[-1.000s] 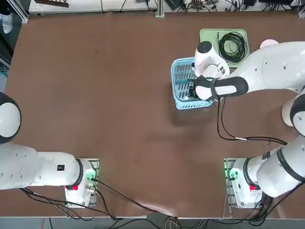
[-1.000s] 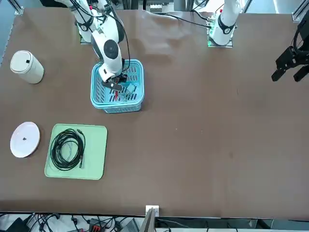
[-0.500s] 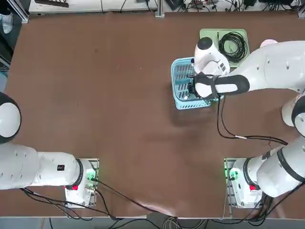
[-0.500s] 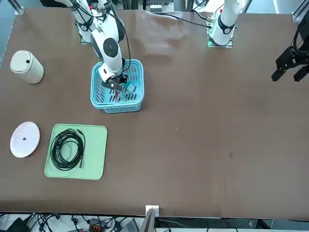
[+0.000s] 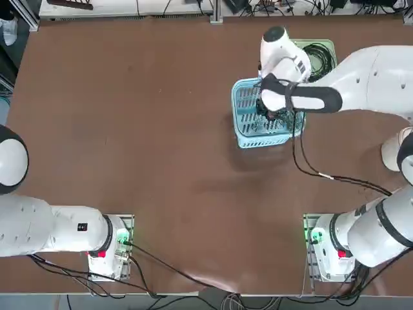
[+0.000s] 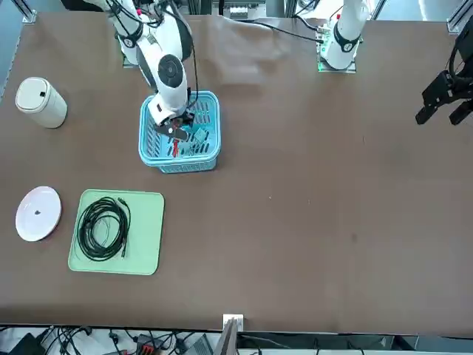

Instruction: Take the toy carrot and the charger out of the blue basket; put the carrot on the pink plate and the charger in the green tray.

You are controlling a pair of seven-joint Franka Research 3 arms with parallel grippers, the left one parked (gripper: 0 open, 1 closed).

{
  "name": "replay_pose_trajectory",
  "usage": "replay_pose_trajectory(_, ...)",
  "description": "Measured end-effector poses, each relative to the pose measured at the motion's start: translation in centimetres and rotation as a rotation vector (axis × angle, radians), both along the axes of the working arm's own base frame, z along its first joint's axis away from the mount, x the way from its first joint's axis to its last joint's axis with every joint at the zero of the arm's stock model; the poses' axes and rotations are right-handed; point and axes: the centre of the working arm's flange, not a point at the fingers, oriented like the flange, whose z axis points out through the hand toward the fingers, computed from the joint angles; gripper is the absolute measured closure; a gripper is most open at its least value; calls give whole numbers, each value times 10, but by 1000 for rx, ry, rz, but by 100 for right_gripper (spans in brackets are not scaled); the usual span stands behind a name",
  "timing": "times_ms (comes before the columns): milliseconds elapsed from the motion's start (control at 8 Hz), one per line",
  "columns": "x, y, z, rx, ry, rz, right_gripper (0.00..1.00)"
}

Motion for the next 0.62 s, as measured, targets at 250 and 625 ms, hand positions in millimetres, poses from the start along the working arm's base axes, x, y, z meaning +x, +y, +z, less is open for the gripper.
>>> replay_pose_trajectory(250, 15, 1, 40, -20, 12, -15, 82)
replay_pose_trajectory(625, 34, -20, 74, -37, 65, 2, 82)
